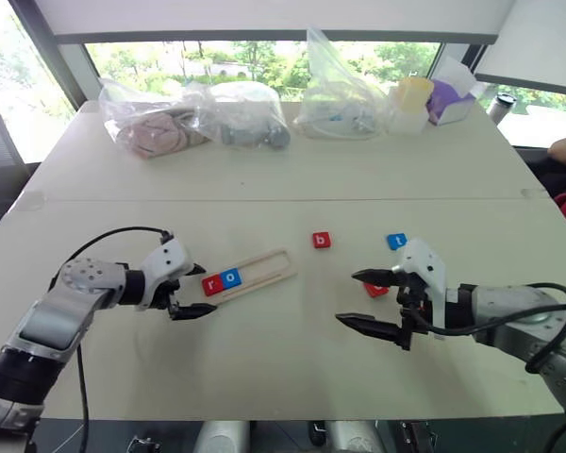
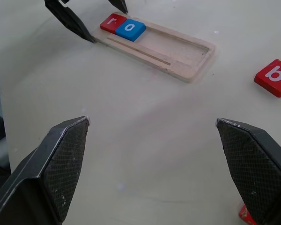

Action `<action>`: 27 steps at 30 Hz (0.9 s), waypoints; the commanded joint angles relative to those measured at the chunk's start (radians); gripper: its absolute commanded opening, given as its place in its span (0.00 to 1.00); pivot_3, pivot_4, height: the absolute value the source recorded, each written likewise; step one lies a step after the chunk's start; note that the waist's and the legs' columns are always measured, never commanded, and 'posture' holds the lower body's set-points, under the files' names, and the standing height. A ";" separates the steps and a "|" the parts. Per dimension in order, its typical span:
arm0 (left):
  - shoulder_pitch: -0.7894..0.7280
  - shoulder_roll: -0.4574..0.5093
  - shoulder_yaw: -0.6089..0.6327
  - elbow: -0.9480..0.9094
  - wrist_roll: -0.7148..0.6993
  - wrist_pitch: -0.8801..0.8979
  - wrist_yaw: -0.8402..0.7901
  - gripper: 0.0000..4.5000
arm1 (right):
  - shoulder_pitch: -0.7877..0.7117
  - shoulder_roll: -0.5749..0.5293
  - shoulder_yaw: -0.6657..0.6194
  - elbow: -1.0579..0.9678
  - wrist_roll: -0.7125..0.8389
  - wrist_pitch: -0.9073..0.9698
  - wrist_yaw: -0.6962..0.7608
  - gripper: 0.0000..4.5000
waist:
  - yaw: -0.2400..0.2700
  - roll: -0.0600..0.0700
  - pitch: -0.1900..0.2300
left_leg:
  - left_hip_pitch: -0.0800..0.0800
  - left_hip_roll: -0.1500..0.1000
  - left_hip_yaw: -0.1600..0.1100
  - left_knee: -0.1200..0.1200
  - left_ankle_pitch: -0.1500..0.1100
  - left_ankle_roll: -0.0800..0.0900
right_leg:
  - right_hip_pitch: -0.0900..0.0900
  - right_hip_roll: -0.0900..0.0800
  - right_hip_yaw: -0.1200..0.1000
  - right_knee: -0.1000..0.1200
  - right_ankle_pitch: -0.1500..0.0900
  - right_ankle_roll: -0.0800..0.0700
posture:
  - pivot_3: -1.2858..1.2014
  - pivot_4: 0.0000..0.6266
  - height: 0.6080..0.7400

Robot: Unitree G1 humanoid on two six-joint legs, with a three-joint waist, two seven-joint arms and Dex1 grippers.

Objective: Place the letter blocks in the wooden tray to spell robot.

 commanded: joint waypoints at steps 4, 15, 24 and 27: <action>0.016 -0.025 -0.063 0.006 0.056 -0.014 -0.013 1.00 | 0.002 -0.002 0.006 -0.021 -0.012 -0.023 -0.011 0.99 | 0.001 0.002 -0.002 | 0.001 0.000 0.000 0.001 0.000 0.000 | 0.002 0.000 0.000 0.000 0.000 0.001 | 0.52 0.24 1.00; 0.021 -0.059 -0.076 0.043 0.099 -0.070 -0.015 0.69 | -0.002 -0.004 0.006 0.001 -0.049 -0.039 -0.010 1.00 | 0.002 0.006 -0.006 | 0.002 -0.001 0.000 0.002 0.000 0.000 | 0.003 -0.002 0.000 0.000 -0.002 0.005 | 0.52 0.24 1.00; -0.194 -0.074 -0.161 0.258 0.182 -0.409 -0.216 0.69 | 0.017 0.003 0.008 0.056 -0.094 -0.077 -0.008 1.00 | 0.002 0.005 -0.005 | 0.000 -0.002 0.002 0.003 0.000 0.000 | 0.002 -0.001 0.000 0.000 0.000 0.001 | 0.52 0.24 1.00; -0.268 -0.119 -0.189 0.370 0.192 -0.479 -0.259 0.69 | 0.023 0.005 0.009 0.058 -0.101 -0.081 -0.007 1.00 | 0.000 0.005 -0.005 | 0.000 -0.003 0.003 0.002 0.000 0.000 | 0.002 0.000 0.000 0.000 0.001 0.001 | 0.52 0.24 1.00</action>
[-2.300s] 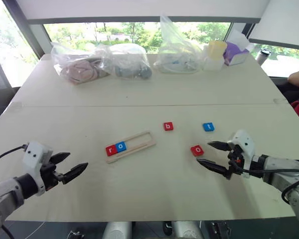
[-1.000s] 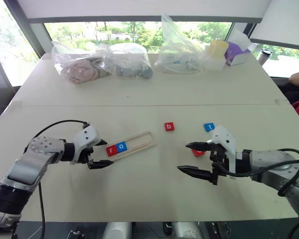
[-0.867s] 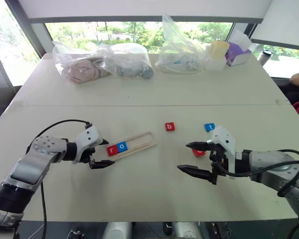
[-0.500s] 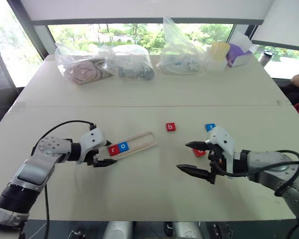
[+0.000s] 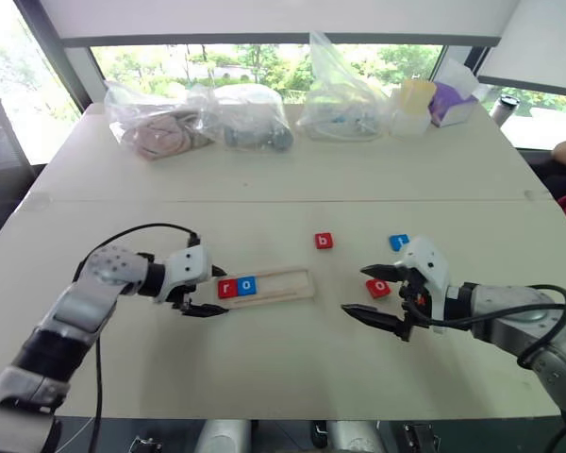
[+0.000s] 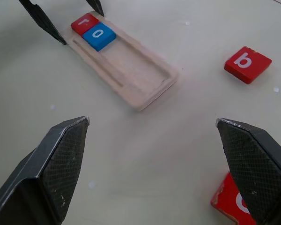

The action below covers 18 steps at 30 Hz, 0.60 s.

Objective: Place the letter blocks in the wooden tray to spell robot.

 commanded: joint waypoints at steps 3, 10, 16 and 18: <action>-0.098 -0.077 -0.050 0.192 0.061 -0.140 -0.058 0.69 | 0.012 0.002 -0.014 -0.014 -0.011 -0.024 -0.003 1.00 | 0.000 0.000 0.000 | 0.000 0.000 0.001 0.000 0.000 0.000 | 0.000 0.000 0.000 0.000 0.000 0.000 | 0.52 0.24 1.00; -0.139 -0.139 -0.043 0.241 0.038 -0.067 -0.104 0.80 | 0.023 0.030 -0.007 -0.025 -0.031 -0.028 -0.042 1.00 | -0.002 0.000 0.000 | 0.000 0.000 0.001 0.002 0.000 0.000 | 0.001 0.000 0.001 0.000 0.001 0.004 | 0.52 0.24 1.00; -0.097 -0.121 -0.046 0.222 0.063 -0.084 -0.099 0.99 | -0.003 0.070 0.005 -0.010 -0.036 -0.003 -0.079 1.00 | -0.006 0.000 0.000 | 0.000 0.000 0.001 0.001 0.000 0.001 | 0.001 0.001 0.001 0.000 0.003 0.006 | 0.52 0.24 1.00; -0.080 -0.099 -0.037 0.206 0.085 -0.104 -0.074 0.99 | -0.060 0.103 0.051 0.041 -0.082 0.031 -0.147 1.00 | -0.010 0.000 -0.001 | 0.001 0.001 0.001 0.001 0.000 0.001 | 0.001 0.001 0.001 0.000 0.003 0.006 | 0.52 0.24 1.00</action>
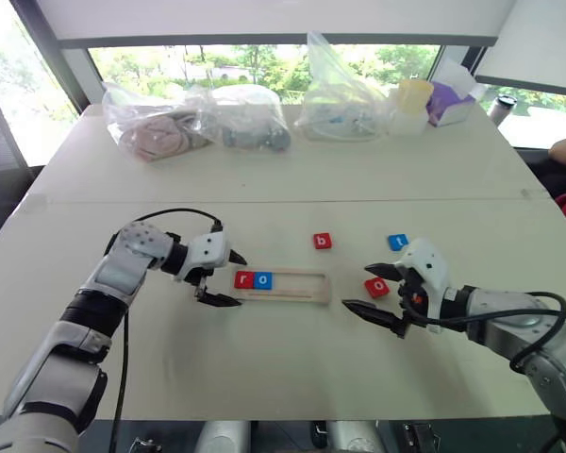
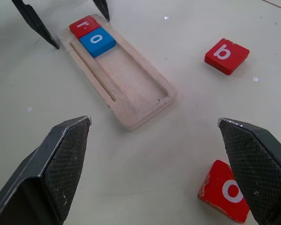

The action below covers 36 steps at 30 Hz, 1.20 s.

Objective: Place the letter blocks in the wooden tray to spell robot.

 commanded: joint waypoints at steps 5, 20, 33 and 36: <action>0.090 0.117 0.037 -0.111 0.034 0.038 0.018 0.99 | -0.254 0.272 0.079 0.135 -0.063 0.240 -0.316 1.00 | -0.022 -0.003 -0.001 | 0.002 0.003 -0.002 0.000 0.000 0.000 | 0.000 0.002 0.001 0.001 -0.001 -0.004 | 0.52 0.24 1.00; 0.341 0.280 0.316 -0.505 -0.140 0.449 0.188 0.99 | -0.542 0.702 0.121 0.467 -0.258 0.349 -0.617 1.00 | -0.053 -0.001 0.000 | -0.001 0.015 -0.003 -0.003 0.000 0.000 | -0.009 0.016 0.002 0.004 0.004 -0.010 | 0.52 0.24 1.00; 0.412 0.231 0.300 -0.591 -0.145 0.496 0.321 1.00 | -0.573 0.763 0.268 0.648 -0.403 0.228 -0.573 0.60 | -0.056 -0.002 -0.001 | 0.003 0.017 -0.001 -0.003 0.000 0.000 | -0.009 0.020 0.003 0.004 0.005 -0.018 | 0.52 0.24 1.00; 0.396 0.218 0.287 -0.578 -0.141 0.487 0.329 1.00 | -0.564 0.761 0.269 0.633 -0.423 0.231 -0.570 0.27 | -0.057 -0.002 -0.001 | 0.002 0.019 -0.001 -0.004 0.000 0.000 | -0.009 0.022 0.003 0.004 0.007 -0.016 | 0.52 0.24 1.00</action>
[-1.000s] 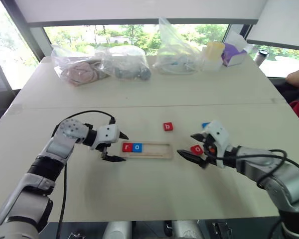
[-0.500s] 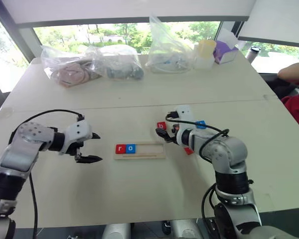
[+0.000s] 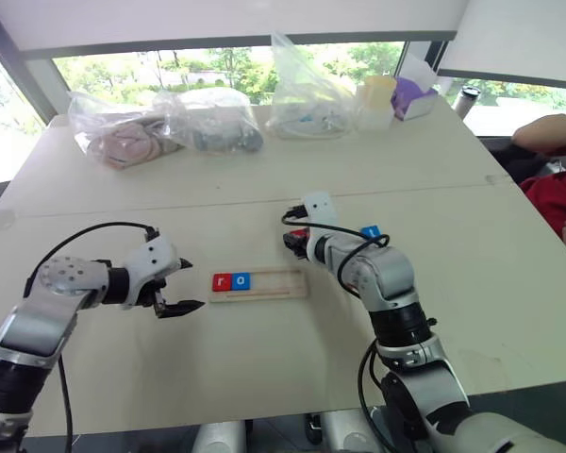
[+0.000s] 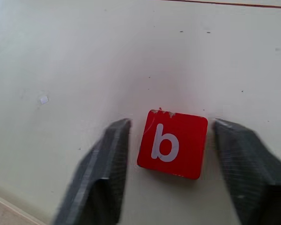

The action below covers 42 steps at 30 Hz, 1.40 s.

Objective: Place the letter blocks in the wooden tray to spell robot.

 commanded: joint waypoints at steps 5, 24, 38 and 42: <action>-0.059 -0.030 -0.040 -0.001 0.015 -0.024 0.013 1.00 | 0.013 -0.066 -0.016 -0.126 -0.045 -0.024 0.029 0.26 | 0.008 0.001 0.001 | -0.001 0.001 0.000 0.000 0.000 0.000 | -0.001 0.003 0.000 0.000 0.000 -0.002 | 0.52 0.24 1.00; -0.174 -0.079 -0.144 0.083 0.035 -0.066 -0.039 1.00 | 0.417 -0.007 -0.389 -0.873 -0.104 0.509 -0.101 0.26 | 0.006 0.001 0.001 | -0.003 0.002 0.006 -0.001 0.000 0.000 | -0.004 0.003 0.002 -0.001 -0.003 -0.002 | 0.52 0.24 1.00; -0.175 -0.062 -0.140 0.096 0.049 -0.073 -0.047 1.00 | 0.416 0.068 -0.454 -0.888 -0.147 0.509 -0.140 1.00 | 0.008 0.000 0.001 | -0.003 0.002 0.009 -0.001 0.000 0.000 | -0.005 0.003 0.005 -0.002 -0.004 -0.002 | 0.52 0.24 1.00; -0.156 -0.036 -0.111 0.081 0.027 -0.057 -0.063 1.00 | 0.340 -0.068 -0.540 -0.905 -0.109 0.509 -0.060 1.00 | 0.007 0.000 0.001 | -0.003 0.002 0.013 -0.001 0.000 0.000 | -0.005 0.003 0.008 -0.002 -0.003 -0.002 | 0.52 0.24 1.00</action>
